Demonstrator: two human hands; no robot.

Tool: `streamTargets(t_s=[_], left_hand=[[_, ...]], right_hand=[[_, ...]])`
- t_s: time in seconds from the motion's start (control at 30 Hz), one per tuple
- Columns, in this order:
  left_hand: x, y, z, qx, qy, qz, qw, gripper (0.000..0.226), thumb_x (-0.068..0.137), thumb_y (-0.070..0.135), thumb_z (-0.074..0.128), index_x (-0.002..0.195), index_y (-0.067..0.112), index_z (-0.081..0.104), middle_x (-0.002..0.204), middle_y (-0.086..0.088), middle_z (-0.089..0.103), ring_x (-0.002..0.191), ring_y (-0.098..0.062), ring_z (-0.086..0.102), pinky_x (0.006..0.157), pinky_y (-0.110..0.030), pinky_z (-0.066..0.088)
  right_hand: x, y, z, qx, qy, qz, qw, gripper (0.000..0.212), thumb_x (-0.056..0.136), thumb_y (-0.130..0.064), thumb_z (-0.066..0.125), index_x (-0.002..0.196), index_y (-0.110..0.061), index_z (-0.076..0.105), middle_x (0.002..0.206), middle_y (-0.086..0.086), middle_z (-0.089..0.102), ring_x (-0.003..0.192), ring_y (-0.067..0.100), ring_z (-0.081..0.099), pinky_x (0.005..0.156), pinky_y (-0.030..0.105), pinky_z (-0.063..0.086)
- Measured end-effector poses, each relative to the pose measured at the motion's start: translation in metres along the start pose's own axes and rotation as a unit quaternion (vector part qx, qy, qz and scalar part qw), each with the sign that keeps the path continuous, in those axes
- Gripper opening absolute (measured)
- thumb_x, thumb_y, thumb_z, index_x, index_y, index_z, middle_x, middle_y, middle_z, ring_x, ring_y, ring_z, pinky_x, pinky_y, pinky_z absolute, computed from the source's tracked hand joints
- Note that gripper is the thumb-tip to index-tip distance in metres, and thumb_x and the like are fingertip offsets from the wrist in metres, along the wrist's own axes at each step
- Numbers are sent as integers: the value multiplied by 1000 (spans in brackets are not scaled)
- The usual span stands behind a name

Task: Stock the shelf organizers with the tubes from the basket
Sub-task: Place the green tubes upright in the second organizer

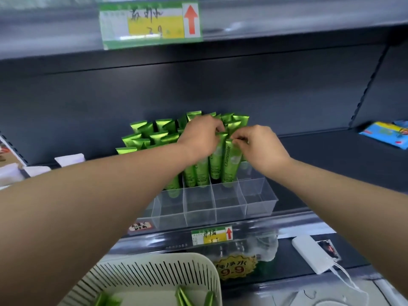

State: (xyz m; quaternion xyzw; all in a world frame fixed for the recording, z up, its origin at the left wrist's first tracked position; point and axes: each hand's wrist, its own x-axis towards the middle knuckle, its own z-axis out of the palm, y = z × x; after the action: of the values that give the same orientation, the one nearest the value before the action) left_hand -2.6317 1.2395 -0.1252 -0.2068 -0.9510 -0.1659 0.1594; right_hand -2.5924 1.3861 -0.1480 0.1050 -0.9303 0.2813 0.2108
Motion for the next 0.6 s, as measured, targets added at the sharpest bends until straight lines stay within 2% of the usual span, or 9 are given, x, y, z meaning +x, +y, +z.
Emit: streamTargets(t_s=[0.2,0.47,0.6], left_hand=[[4,-7,8,9,-4,-4,1000,26,84,13,63,110,17,68,116,-4,66,110,-24,58,87,-26,43],[3,-12,14,-2,-16,-11,1000,31,83,9,62,113,15,66,118,-6,64,109,-24,58,90,-26,43],[1,-13,10,-11,-18,-5,1000,32,83,3,57,112,13,66,116,-6,65,107,-22,59,88,-24,43]], right_hand=[[5,1,8,-30,-26,-14,999,24,92,-10,50,100,-16,72,99,6,70,90,27,62,77,31,50],[5,0,14,4,-19,0,1000,28,92,-7,48,108,-14,70,106,6,70,96,25,63,85,33,50],[3,-1,16,7,-27,4,1000,28,92,-7,49,111,-14,68,111,6,68,101,25,60,85,27,46]])
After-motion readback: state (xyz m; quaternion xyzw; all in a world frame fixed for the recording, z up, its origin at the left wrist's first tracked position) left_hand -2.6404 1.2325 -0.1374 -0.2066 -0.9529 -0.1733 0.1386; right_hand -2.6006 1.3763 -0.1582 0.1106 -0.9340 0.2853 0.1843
